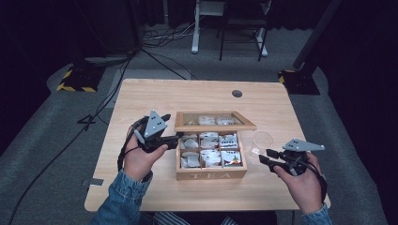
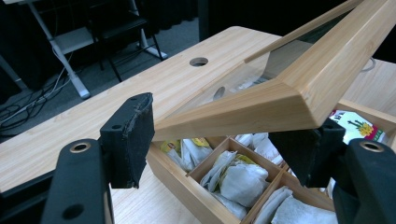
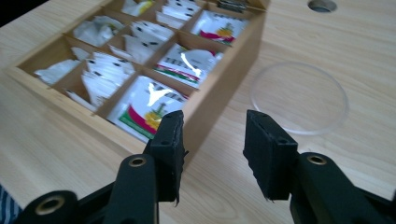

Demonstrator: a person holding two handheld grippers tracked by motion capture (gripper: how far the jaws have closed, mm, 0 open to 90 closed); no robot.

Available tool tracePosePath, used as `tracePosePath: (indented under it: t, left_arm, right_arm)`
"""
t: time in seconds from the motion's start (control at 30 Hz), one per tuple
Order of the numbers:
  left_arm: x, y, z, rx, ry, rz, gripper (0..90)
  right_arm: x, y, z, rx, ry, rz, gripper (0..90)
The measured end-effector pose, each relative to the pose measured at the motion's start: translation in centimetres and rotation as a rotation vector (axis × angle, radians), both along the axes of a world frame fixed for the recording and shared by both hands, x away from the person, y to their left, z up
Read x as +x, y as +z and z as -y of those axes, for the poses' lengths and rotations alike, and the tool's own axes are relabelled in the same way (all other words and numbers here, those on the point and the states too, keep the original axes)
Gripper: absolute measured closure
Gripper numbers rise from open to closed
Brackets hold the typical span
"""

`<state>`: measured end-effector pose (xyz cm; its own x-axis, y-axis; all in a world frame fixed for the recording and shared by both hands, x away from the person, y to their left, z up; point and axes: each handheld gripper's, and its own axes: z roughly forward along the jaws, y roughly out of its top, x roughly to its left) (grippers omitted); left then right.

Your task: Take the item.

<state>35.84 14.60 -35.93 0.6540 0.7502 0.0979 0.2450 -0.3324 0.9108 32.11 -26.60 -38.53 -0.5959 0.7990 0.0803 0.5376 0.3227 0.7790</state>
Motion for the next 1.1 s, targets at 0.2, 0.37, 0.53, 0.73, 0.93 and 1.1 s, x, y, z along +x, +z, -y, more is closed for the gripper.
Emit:
tracePosePath:
  t: [0.2, 0.37, 0.53, 0.73, 0.93, 1.1]
  left_arm:
    - [0.1, -0.1, 0.1, 0.009, 0.003, 0.009, 31.9]
    - [0.2, -0.1, 0.1, 0.002, -0.004, 0.008, 31.9]
    - [0.3, -0.1, 0.0, -0.006, -0.007, 0.006, 31.9]
    - [0.7, -0.1, -0.3, -0.049, -0.025, -0.02, 31.9]
    - [1.1, 0.1, -0.3, -0.055, -0.03, -0.013, 31.9]
    - [1.2, 0.2, -0.3, -0.047, -0.03, -0.012, 31.9]
  right_arm:
    - [-0.1, 0.9, -2.8, 0.012, 0.08, 0.028, 57.3]
    - [0.4, 0.9, -4.8, 0.019, 0.127, 0.022, 57.2]
    - [0.7, 1.2, -6.4, 0.038, 0.153, 0.021, 57.1]
    - [1.0, 1.5, -8.6, 0.034, 0.192, 0.028, 57.1]
    - [1.7, 1.3, -10.6, 0.026, 0.215, 0.022, 57.3]
    - [2.0, 1.2, -12.1, 0.025, 0.236, 0.02, 57.9]
